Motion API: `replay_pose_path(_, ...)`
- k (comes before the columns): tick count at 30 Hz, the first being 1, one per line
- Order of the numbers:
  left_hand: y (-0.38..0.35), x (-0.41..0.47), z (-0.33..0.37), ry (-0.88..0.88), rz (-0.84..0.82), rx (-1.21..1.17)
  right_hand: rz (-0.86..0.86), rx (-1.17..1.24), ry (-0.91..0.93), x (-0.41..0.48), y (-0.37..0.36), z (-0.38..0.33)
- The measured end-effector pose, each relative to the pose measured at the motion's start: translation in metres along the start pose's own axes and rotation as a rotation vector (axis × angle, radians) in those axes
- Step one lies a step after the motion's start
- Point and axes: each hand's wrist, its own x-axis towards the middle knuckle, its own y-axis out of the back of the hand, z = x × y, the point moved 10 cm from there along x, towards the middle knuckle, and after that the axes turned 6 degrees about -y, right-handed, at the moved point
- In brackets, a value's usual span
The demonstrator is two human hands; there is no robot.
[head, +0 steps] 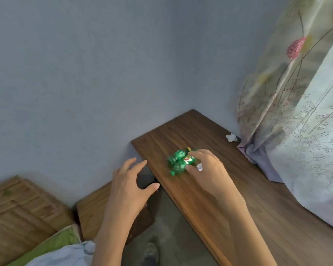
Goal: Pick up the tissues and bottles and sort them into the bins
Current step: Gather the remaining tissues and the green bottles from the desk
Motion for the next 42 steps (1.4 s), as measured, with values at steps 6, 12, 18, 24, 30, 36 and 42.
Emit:
replay_pose_path(6,-0.034,0.139,-0.002,-0.224,-0.159,-0.041,0.182,-0.015,-0.366,0.079,0.004,0.061)
replay_pose_path(12,-0.078,0.238,0.016,-0.459,-0.306,-0.051,0.214,0.005,-0.685,0.096,-0.045,0.116)
replay_pose_path(18,-0.148,0.289,0.041,-0.606,-0.465,-0.083,0.214,-0.006,-0.879,0.098,-0.112,0.167)
replay_pose_path(24,-0.183,0.318,0.043,-0.597,-0.508,-0.050,0.115,-0.034,-0.960,0.138,-0.190,0.225)
replay_pose_path(30,-0.200,0.346,0.039,-0.601,-0.523,0.026,-0.031,-0.131,-0.981,0.172,-0.241,0.263)
replay_pose_path(36,-0.220,0.367,0.037,-0.579,-0.555,0.048,-0.028,-0.217,-0.984,0.177,-0.247,0.284)
replay_pose_path(42,-0.245,0.378,0.062,-0.623,-0.597,0.038,-0.001,-0.196,-0.965,0.188,-0.242,0.289)
